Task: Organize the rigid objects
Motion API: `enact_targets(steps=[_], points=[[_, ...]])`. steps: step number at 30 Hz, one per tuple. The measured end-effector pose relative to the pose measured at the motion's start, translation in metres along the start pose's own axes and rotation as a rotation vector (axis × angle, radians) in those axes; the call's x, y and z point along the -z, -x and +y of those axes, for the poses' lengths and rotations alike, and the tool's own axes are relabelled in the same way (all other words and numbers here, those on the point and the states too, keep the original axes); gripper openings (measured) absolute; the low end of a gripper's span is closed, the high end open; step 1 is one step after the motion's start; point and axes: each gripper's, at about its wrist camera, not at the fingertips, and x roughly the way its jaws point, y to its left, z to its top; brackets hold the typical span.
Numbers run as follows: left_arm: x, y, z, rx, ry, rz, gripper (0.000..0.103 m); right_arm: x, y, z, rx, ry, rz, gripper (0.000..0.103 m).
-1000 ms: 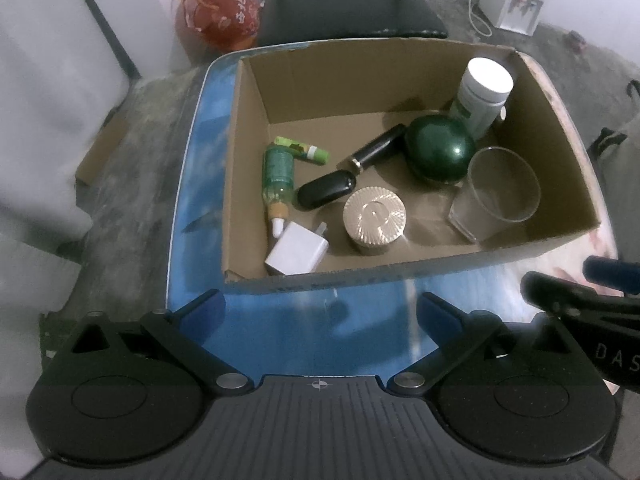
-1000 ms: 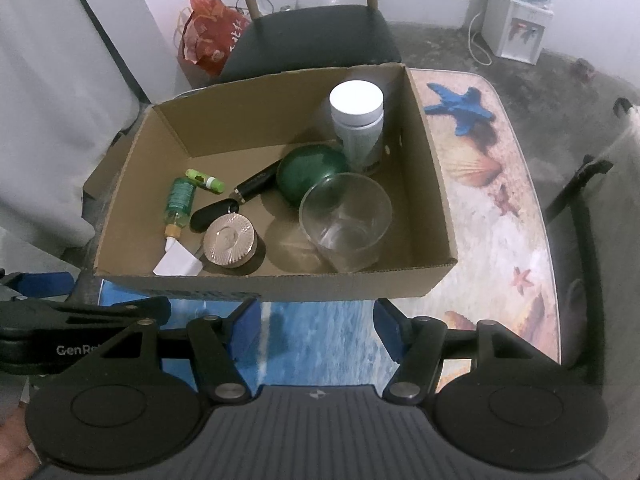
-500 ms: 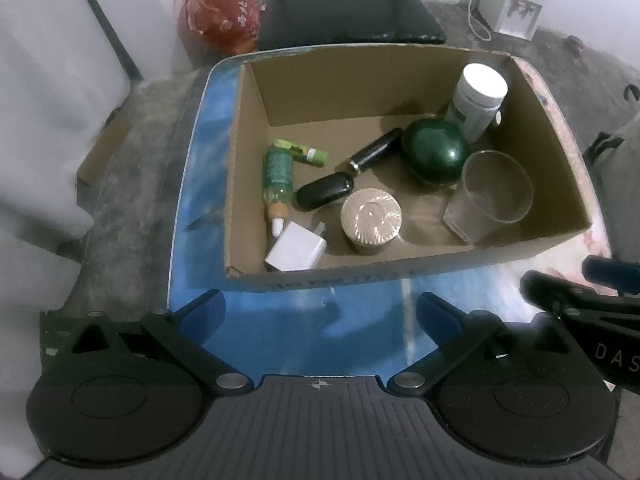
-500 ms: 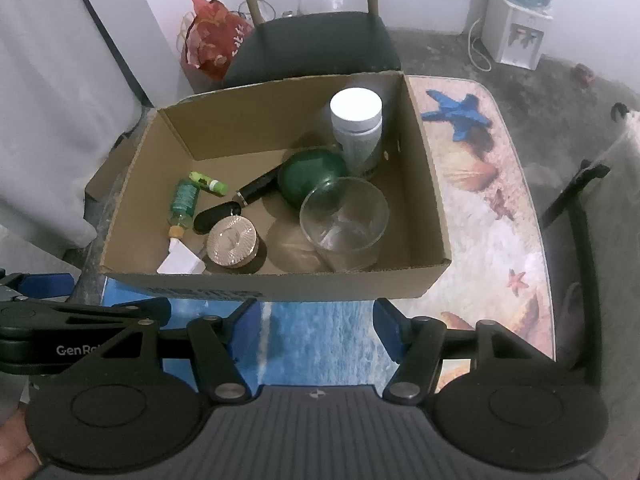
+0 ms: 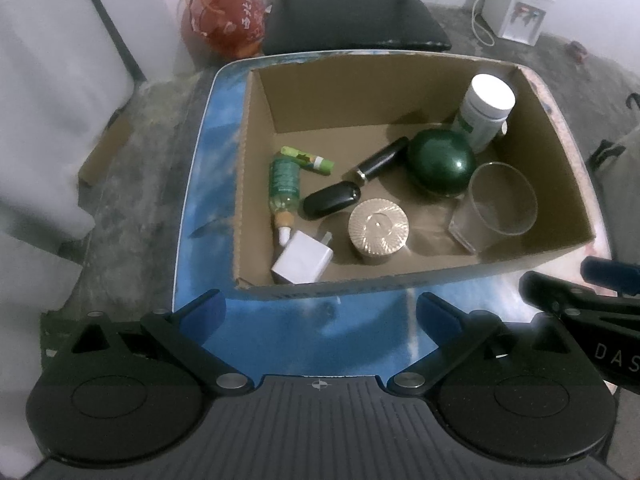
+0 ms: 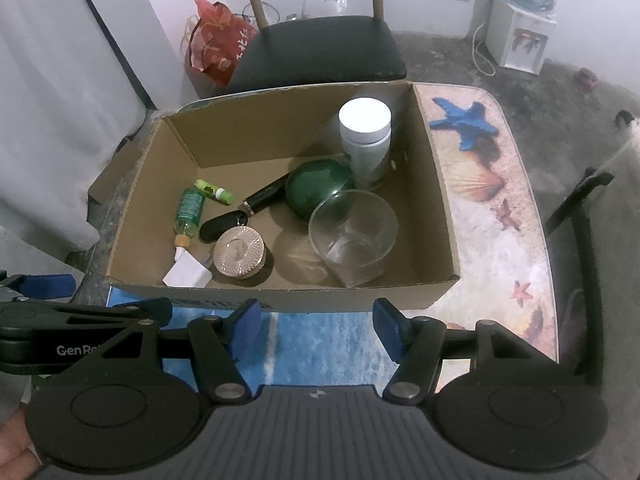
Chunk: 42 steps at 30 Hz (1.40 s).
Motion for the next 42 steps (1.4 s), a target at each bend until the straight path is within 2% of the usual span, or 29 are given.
enact_targets(steps=[42], points=[[0.009, -0.004, 0.005, 0.015, -0.012, 0.019, 0.102, 0.011, 0.000, 0.004, 0.008, -0.009, 0.012, 0.064]])
